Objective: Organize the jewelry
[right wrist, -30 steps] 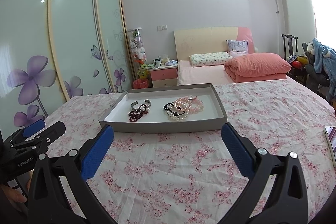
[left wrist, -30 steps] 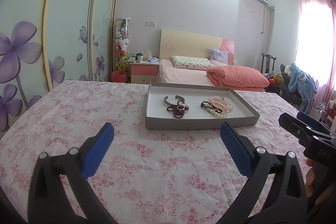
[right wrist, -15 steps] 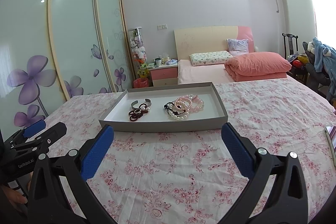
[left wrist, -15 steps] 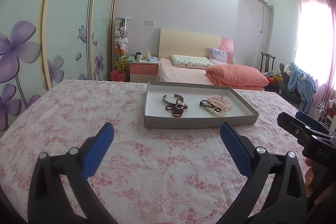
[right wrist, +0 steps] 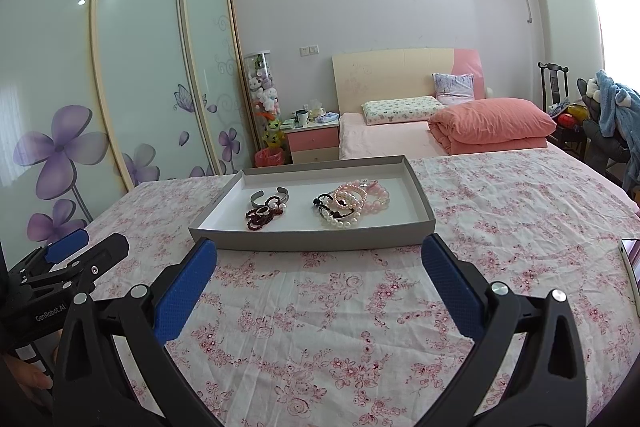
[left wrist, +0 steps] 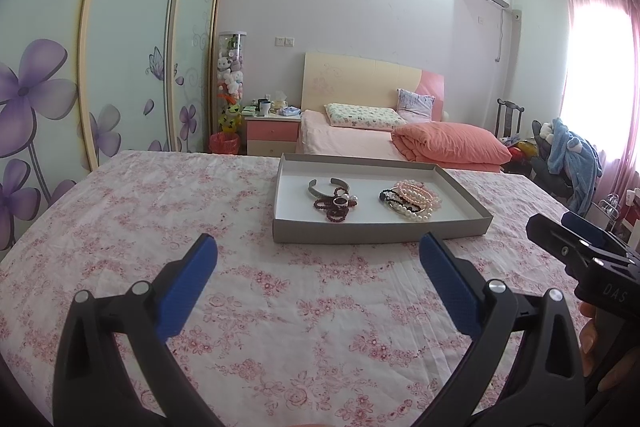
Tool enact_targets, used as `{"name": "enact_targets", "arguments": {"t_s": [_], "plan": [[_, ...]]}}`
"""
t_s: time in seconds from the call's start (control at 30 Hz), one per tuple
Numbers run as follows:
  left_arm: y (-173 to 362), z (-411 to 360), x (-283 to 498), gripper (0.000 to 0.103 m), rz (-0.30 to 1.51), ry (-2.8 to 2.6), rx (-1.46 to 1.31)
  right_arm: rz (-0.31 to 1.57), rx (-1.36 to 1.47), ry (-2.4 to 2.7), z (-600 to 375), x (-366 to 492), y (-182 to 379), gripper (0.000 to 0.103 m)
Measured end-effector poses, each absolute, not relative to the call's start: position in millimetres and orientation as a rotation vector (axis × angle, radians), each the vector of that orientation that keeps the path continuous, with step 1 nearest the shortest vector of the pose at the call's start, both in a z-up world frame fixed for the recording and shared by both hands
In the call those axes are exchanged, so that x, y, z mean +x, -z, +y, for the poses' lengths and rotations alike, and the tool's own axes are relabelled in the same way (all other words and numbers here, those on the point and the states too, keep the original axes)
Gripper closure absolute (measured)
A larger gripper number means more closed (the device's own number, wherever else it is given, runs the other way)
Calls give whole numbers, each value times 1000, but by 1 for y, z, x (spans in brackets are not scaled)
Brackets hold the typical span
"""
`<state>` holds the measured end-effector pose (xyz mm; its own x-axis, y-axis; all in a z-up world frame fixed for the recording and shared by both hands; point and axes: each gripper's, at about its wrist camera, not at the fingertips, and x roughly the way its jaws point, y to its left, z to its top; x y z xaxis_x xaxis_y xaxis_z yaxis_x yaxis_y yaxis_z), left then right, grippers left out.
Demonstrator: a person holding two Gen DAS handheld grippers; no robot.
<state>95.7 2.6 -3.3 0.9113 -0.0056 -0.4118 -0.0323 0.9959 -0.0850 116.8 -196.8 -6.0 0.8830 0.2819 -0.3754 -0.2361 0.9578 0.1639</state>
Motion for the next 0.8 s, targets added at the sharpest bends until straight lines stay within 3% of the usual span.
{"name": "enact_targets", "arguments": {"t_s": [0.8], "plan": [[8,0,95,4,428,-15,-95,411,116,-270,-196,117,7,2]]}}
